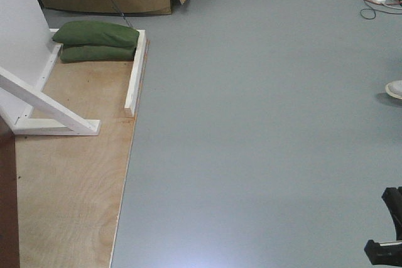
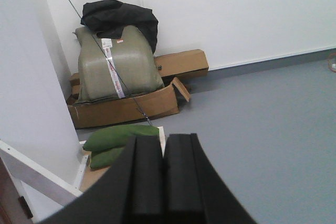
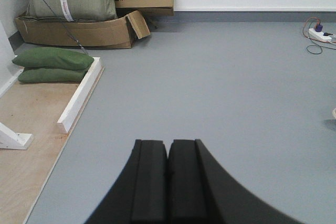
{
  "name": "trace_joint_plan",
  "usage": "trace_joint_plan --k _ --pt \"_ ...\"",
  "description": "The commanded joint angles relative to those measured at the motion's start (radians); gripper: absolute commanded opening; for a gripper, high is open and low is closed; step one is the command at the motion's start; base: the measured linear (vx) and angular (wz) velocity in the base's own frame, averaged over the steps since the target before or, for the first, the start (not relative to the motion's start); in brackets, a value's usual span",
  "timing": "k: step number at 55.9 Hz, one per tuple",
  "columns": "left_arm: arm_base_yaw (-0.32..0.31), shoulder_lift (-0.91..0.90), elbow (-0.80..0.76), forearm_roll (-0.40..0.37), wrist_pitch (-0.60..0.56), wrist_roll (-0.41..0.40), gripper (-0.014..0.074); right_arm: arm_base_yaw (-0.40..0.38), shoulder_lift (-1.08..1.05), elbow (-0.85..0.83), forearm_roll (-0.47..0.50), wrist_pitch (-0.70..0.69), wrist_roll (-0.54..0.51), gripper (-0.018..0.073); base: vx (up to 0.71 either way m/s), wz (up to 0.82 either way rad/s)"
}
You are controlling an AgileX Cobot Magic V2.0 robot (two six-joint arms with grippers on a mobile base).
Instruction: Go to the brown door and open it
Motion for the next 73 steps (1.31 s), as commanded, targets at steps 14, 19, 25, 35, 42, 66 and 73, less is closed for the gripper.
trace_joint_plan --k 14,19,25,35,42,66,73 --pt "0.001 0.141 -0.154 0.01 -0.332 0.004 0.0067 0.002 -0.006 0.004 -0.003 -0.078 -0.006 0.0 0.0 0.0" --pt "0.014 0.204 -0.221 0.01 -0.406 0.005 0.0067 0.002 -0.006 0.004 -0.003 -0.078 -0.006 0.0 0.0 0.0" --pt "0.079 0.256 -0.309 0.019 -0.446 0.032 0.0067 0.002 -0.006 0.004 -0.003 -0.078 -0.006 0.0 0.0 0.0" --pt "0.222 0.26 -0.44 0.017 -0.448 0.152 0.0067 0.002 -0.006 0.004 -0.003 -0.078 -0.006 0.0 0.0 0.0" --pt "0.301 0.26 -0.515 0.017 -0.448 0.209 0.0067 0.002 -0.006 0.004 -0.003 -0.078 -0.006 0.0 0.0 0.0" --pt "0.505 0.315 -0.647 0.017 -0.457 0.3 0.0067 0.002 -0.006 0.004 -0.003 -0.078 -0.006 0.0 0.0 0.0" --pt "0.551 0.315 -0.647 0.011 -0.47 0.3 0.0067 0.002 -0.006 0.004 -0.003 -0.078 -0.006 0.0 0.0 0.0"
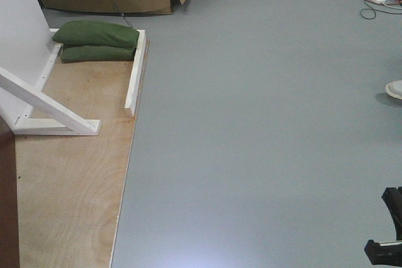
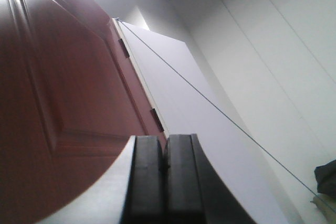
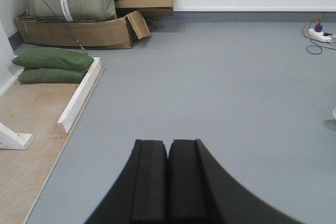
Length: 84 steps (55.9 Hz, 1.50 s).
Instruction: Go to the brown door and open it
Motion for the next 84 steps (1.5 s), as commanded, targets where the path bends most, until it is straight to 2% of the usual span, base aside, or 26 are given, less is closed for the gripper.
trace_joint_plan --k 1,8,12,19,26,36,51,62,72,79,84 --pt "0.03 0.019 -0.033 -0.019 -0.078 -0.002 0.0067 0.002 -0.006 0.004 -0.003 -0.078 -0.006 0.0 0.0 0.0" --pt "0.067 0.023 -0.033 -0.085 -0.154 -0.002 0.0067 0.002 -0.006 0.004 -0.003 -0.078 -0.006 0.0 0.0 0.0" --pt "0.071 0.044 -0.052 -0.154 -0.194 -0.002 0.0067 0.002 -0.006 0.004 -0.003 -0.078 -0.006 0.0 0.0 0.0" --pt "0.071 0.116 -0.164 -0.228 -0.138 0.0 0.0067 0.002 -0.006 0.004 -0.003 -0.078 -0.006 0.0 0.0 0.0" --pt "0.071 0.186 -0.278 -0.225 -0.035 0.005 0.0067 0.002 -0.006 0.004 -0.003 -0.078 -0.006 0.0 0.0 0.0" --pt "0.113 0.223 -0.408 -0.225 0.134 0.168 0.0067 0.002 -0.006 0.004 -0.003 -0.078 -0.006 0.0 0.0 0.0" --pt "0.218 0.239 -0.482 -0.225 0.153 0.367 0.0067 0.002 -0.006 0.004 -0.003 -0.078 -0.006 0.0 0.0 0.0" --pt "0.324 0.239 -0.482 -0.225 0.215 0.417 0.0067 0.002 -0.006 0.004 -0.003 -0.078 -0.006 0.0 0.0 0.0" --pt "0.39 0.244 -0.483 -0.22 0.266 0.417 0.0067 0.002 -0.006 0.004 -0.003 -0.078 -0.006 0.0 0.0 0.0" --pt "0.432 0.267 -0.504 -0.176 0.418 0.412 0.0067 0.002 -0.006 0.004 -0.003 -0.078 -0.006 0.0 0.0 0.0" --pt "0.463 0.281 -0.523 -0.088 0.55 0.391 0.0067 0.002 -0.006 0.004 -0.003 -0.078 -0.006 0.0 0.0 0.0"
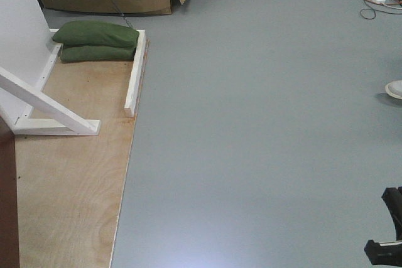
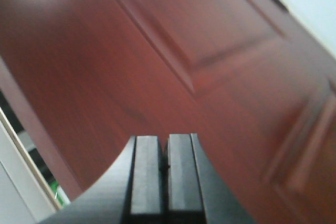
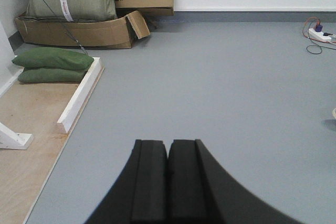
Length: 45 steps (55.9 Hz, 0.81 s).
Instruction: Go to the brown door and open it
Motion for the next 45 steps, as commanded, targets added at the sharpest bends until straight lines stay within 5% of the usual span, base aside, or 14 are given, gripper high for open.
trace_joint_plan --k 1,11,20,29,37,45 --pt "0.028 0.028 -0.045 0.093 0.074 -0.045 0.0067 0.002 -0.006 0.004 -0.003 -0.078 -0.006 0.0 0.0 0.0" --pt "0.048 0.033 -0.061 0.471 0.243 -0.437 0.0067 0.002 -0.006 0.004 -0.003 -0.078 -0.006 0.0 0.0 0.0" --pt "0.048 0.033 -0.061 0.939 0.423 -1.01 0.0067 0.002 -0.006 0.004 -0.003 -0.078 -0.006 0.0 0.0 0.0" --pt "0.048 0.047 -0.061 1.245 0.624 -1.44 0.0067 0.002 -0.006 0.004 -0.003 -0.078 -0.006 0.0 0.0 0.0" --pt "0.048 0.099 -0.061 1.334 0.737 -1.608 0.0067 0.002 -0.006 0.004 -0.003 -0.078 -0.006 0.0 0.0 0.0" --pt "0.048 0.156 -0.061 1.344 0.782 -1.615 0.0067 0.002 -0.006 0.004 -0.003 -0.078 -0.006 0.0 0.0 0.0"
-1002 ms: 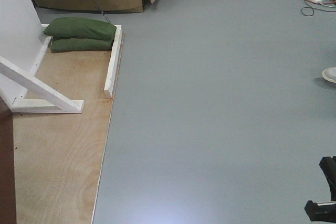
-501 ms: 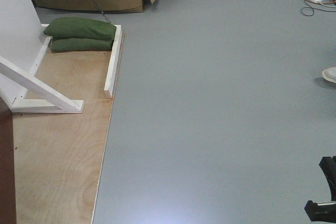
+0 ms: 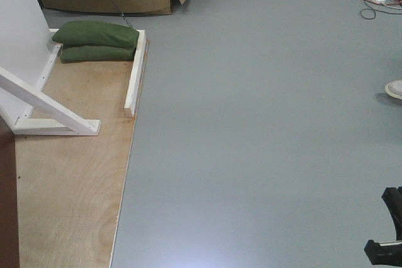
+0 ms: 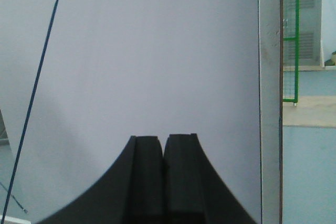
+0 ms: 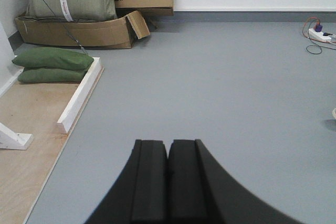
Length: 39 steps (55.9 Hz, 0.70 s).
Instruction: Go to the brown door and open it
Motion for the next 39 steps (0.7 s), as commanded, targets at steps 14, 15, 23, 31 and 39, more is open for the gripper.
trace_joint_plan --k 14,15,23,31,39 --pt "0.002 0.153 -0.061 0.08 0.129 -0.063 0.0067 0.002 -0.006 0.004 -0.003 -0.078 -0.006 0.0 0.0 0.0" --pt "0.002 0.16 -0.065 0.08 0.135 -0.063 0.0067 0.002 -0.006 0.004 -0.003 -0.078 -0.006 0.0 0.0 0.0" --pt "0.002 0.212 -0.119 0.079 0.149 -0.063 0.0067 0.002 -0.006 0.004 -0.003 -0.078 -0.006 0.0 0.0 0.0" --pt "0.002 0.271 -0.146 0.096 0.193 -0.063 0.0067 0.002 -0.006 0.004 -0.003 -0.078 -0.006 0.0 0.0 0.0" --pt "0.005 0.323 -0.183 0.13 0.25 -0.063 0.0067 0.002 -0.006 0.004 -0.003 -0.078 -0.006 0.0 0.0 0.0"
